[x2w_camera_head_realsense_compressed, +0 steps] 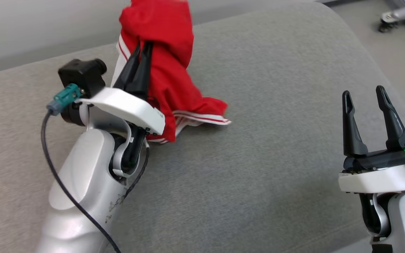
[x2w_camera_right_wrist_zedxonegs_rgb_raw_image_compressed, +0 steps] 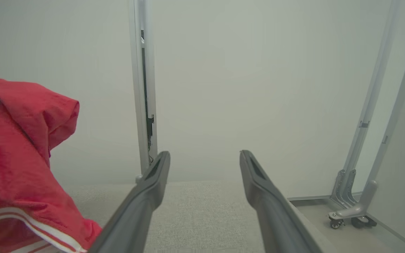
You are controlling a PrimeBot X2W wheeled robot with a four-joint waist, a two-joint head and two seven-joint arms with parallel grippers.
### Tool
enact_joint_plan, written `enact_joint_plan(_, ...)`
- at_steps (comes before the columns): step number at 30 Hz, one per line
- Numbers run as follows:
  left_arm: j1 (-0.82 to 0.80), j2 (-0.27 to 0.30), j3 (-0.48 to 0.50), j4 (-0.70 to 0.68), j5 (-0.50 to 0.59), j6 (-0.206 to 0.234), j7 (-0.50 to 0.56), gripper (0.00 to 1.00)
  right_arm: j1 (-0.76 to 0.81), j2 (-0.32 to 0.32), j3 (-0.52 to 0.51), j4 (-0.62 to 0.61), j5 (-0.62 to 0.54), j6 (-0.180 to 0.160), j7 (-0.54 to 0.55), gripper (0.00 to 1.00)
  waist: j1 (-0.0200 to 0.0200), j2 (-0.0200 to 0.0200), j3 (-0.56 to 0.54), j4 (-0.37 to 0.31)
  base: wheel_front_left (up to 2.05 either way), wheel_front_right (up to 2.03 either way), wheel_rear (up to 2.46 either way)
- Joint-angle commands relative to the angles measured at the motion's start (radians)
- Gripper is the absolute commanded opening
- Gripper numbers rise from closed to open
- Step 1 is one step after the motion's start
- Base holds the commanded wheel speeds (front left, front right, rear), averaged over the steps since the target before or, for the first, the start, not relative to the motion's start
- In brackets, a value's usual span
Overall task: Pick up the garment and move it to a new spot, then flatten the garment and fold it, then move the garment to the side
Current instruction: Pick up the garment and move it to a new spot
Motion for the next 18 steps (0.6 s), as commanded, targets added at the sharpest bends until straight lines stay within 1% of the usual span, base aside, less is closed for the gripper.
enact_joint_plan(1, -0.016, 0.003, -0.006, 0.042, 0.015, -0.006, -0.02, 0.0, -0.011, 0.002, 0.002, 0.002, 0.009, 0.0, -0.005, 1.0, 0.0, 0.0, 0.046, -0.069, 0.0, 0.0, 0.0)
enact_joint_plan(6, -0.047, 0.002, -0.036, 0.226, 0.042, -0.014, -0.07, 0.0, -0.011, 0.011, 0.007, 0.008, 0.017, 0.0, -0.005, 1.0, 0.0, 0.0, 0.073, -0.119, 0.0, 0.0, 0.0)
enact_joint_plan(8, -0.059, 0.002, -0.056, 0.299, 0.062, -0.009, -0.077, 0.0, -0.012, 0.012, 0.011, 0.012, 0.021, 0.0, -0.005, 1.0, 0.0, 0.0, 0.077, -0.131, 0.0, 0.0, 0.0)
enact_joint_plan(9, -0.065, 0.003, -0.069, 0.333, 0.074, -0.009, -0.075, 0.42, -0.012, 0.013, 0.013, 0.014, 0.022, 0.0, -0.005, 1.0, 0.0, 0.0, 0.077, -0.136, 0.0, 0.0, 0.0)
enact_joint_plan(10, -0.073, 0.002, -0.078, 0.359, 0.078, -0.013, -0.078, 1.0, -0.012, 0.013, 0.015, 0.015, 0.022, 0.0, -0.005, 1.0, 0.0, 0.0, 0.077, -0.138, 0.0, 0.0, 0.0)
enact_joint_plan(14, -0.093, 0.0, -0.091, 0.439, 0.081, -0.024, -0.108, 1.0, -0.006, 0.015, 0.007, 0.02, 0.019, 0.0, -0.005, 1.0, 0.0, 0.0, 0.066, -0.13, 0.0, 0.0, 0.0)
enact_joint_plan(18, -0.111, -0.005, -0.085, 0.464, 0.065, -0.031, -0.145, 1.0, -0.003, 0.015, 0.002, 0.021, 0.013, 0.0, -0.005, 1.0, 0.0, 0.0, 0.05, -0.107, 0.0, 0.0, 0.0)
